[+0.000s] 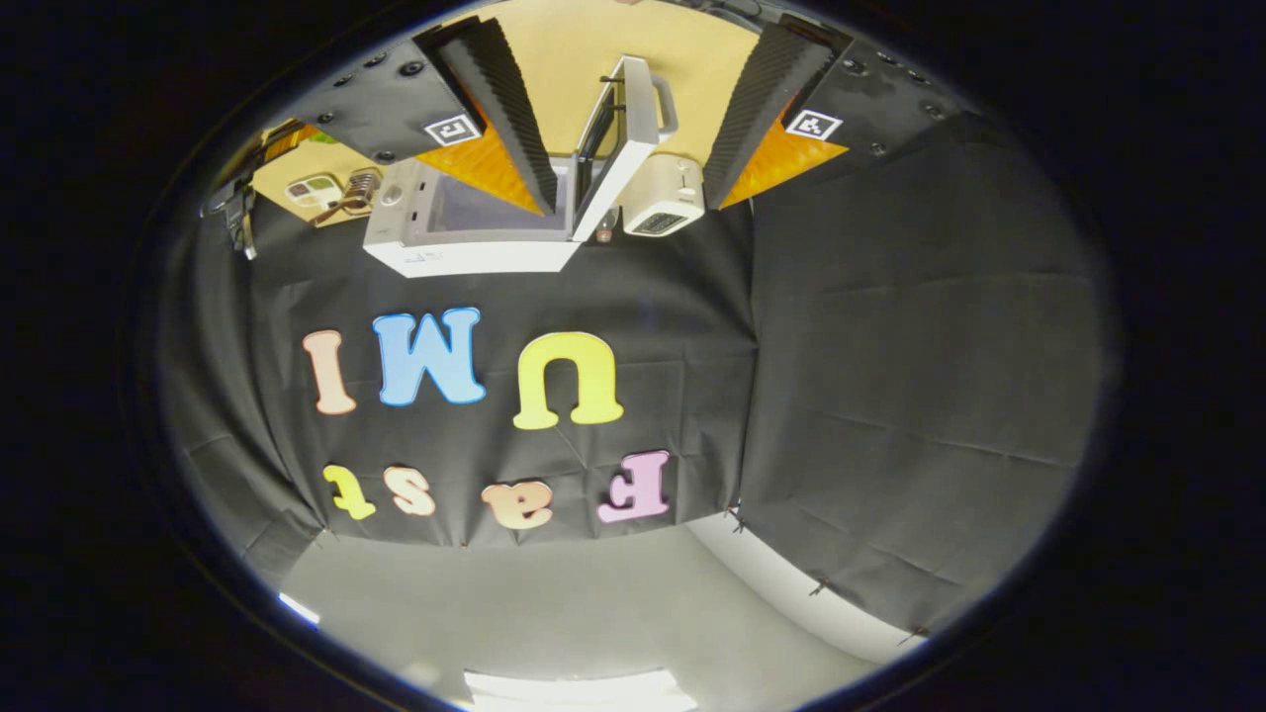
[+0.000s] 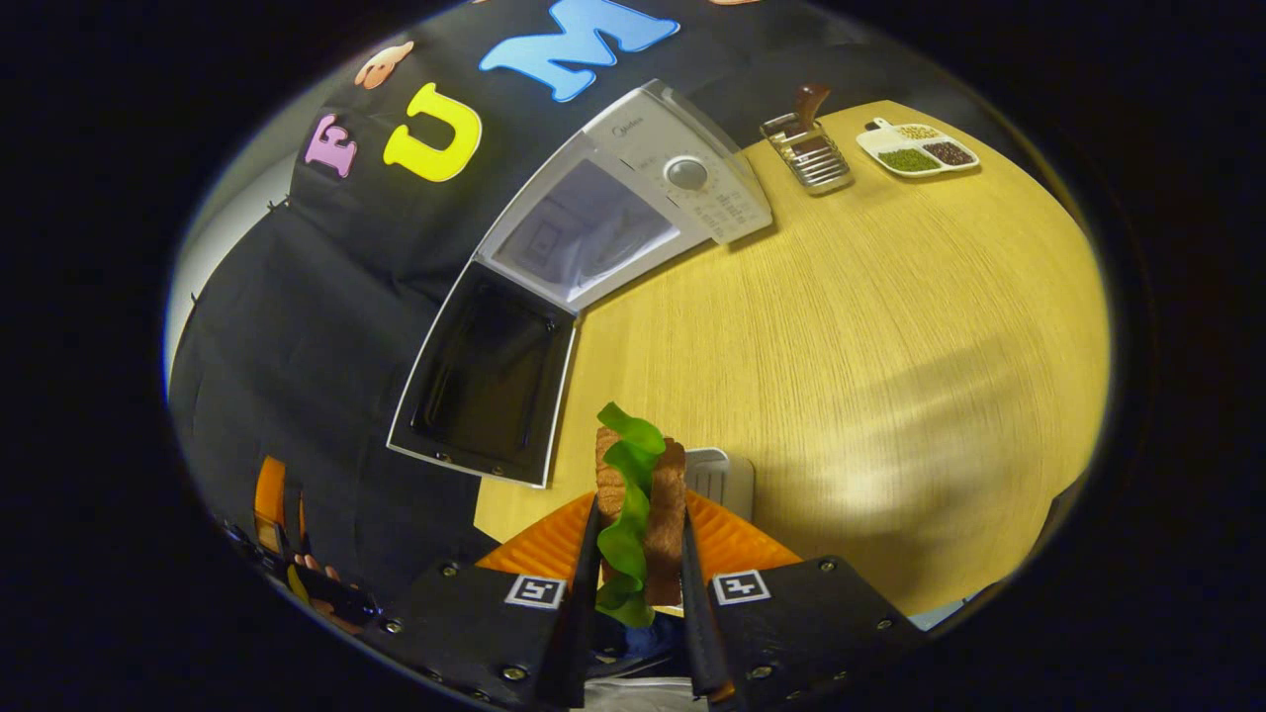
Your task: Open the microwave oven with the left hand, put the food in, and close the microwave oven.
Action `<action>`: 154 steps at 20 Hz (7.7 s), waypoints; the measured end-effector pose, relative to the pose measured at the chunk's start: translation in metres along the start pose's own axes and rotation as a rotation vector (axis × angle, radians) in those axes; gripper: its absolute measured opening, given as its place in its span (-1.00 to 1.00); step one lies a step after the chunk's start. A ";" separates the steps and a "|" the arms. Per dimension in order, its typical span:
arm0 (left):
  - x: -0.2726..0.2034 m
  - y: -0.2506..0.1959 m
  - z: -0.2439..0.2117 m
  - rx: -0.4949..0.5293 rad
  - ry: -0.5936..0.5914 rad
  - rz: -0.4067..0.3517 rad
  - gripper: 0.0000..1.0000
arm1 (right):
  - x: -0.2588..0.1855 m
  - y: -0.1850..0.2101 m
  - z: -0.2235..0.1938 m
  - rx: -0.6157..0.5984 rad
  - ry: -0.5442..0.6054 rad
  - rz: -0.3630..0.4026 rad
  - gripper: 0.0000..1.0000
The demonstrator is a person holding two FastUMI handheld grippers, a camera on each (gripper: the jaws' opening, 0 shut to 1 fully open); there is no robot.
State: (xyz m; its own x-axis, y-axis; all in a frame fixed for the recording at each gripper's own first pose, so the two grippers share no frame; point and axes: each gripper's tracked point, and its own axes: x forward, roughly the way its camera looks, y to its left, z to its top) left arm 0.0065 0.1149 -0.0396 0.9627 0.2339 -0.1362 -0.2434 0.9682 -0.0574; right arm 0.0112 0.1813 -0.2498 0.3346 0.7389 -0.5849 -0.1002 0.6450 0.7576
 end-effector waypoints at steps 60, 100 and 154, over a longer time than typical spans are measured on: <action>0.178 0.225 -0.085 0.057 0.156 0.147 0.93 | 0.307 -0.003 0.276 -0.019 -0.707 -0.453 0.70; 0.163 0.134 -0.191 0.009 0.284 0.021 0.20 | -0.126 0.141 0.208 -0.673 -1.003 -0.430 0.96; 0.182 -0.215 -0.205 0.055 0.359 -0.584 -0.94 | -0.218 0.059 0.158 -0.611 -0.971 -0.572 0.96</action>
State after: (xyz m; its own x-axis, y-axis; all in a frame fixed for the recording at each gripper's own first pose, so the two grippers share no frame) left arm 0.2100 -0.0685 -0.2553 0.8328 -0.3625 -0.4184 0.3193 0.9319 -0.1719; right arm 0.0799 0.0277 -0.0315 0.9894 0.0502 -0.1360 -0.0419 0.9971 0.0633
